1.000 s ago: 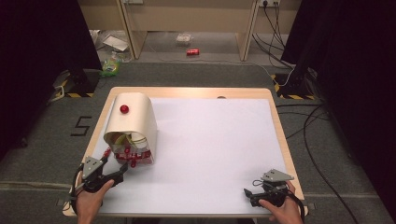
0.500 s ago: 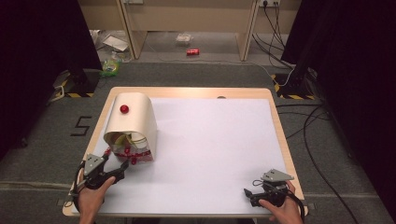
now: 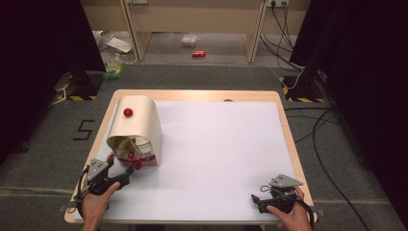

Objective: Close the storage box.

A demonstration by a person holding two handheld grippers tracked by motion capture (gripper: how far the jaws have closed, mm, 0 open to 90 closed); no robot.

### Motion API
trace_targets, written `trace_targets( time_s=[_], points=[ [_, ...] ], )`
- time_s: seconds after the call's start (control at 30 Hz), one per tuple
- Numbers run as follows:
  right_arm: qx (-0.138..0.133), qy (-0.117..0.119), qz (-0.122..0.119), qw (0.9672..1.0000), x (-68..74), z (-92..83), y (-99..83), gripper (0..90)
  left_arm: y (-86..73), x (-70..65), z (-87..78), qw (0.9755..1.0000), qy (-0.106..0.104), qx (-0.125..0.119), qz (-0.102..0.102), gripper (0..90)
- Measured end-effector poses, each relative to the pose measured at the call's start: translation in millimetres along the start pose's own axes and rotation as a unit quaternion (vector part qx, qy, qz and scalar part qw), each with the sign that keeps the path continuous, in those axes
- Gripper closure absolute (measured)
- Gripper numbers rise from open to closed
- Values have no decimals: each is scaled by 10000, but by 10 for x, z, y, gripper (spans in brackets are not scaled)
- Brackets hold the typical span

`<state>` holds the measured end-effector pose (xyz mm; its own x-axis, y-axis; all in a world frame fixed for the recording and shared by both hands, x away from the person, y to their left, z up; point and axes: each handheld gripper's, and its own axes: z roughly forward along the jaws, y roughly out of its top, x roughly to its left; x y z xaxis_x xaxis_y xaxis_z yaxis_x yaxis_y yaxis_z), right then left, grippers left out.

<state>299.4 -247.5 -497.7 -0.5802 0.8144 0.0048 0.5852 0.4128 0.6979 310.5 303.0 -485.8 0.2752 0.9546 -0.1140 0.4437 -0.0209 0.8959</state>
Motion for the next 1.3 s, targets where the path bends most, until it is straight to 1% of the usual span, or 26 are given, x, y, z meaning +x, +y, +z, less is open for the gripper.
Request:
trace_targets(
  time_s=[0.07,0.17,0.47,0.8,0.87,1.1,1.17,1.3],
  points=[
    [-1,-1,-4,10000,0,0,0,3,-1,-16,-7,10000,-26,-2,26,189],
    [0,0,-11,10000,-1,0,-1,3,4,-37,-24,10000,-84,-17,39,189],
    [2,-2,-13,10000,-1,-1,-1,3,7,-74,-89,9999,-166,-28,16,189],
    [0,7,-25,10000,-2,-1,-3,3,8,-106,-165,9999,-158,-6,38,189],
    [-4,3,-27,10000,-2,-1,-4,3,7,-122,-174,9998,-194,-4,36,189],
    [-7,1,-26,10000,-1,-2,-5,3,11,-177,-217,9997,-225,-16,117,188],
    [-12,2,-27,10000,-1,-2,-5,3,7,-191,-224,9997,-233,-24,112,189],
    [-9,3,-30,10000,-2,-1,-5,3,5,-197,-247,9996,-219,-50,159,188]
  ],
)
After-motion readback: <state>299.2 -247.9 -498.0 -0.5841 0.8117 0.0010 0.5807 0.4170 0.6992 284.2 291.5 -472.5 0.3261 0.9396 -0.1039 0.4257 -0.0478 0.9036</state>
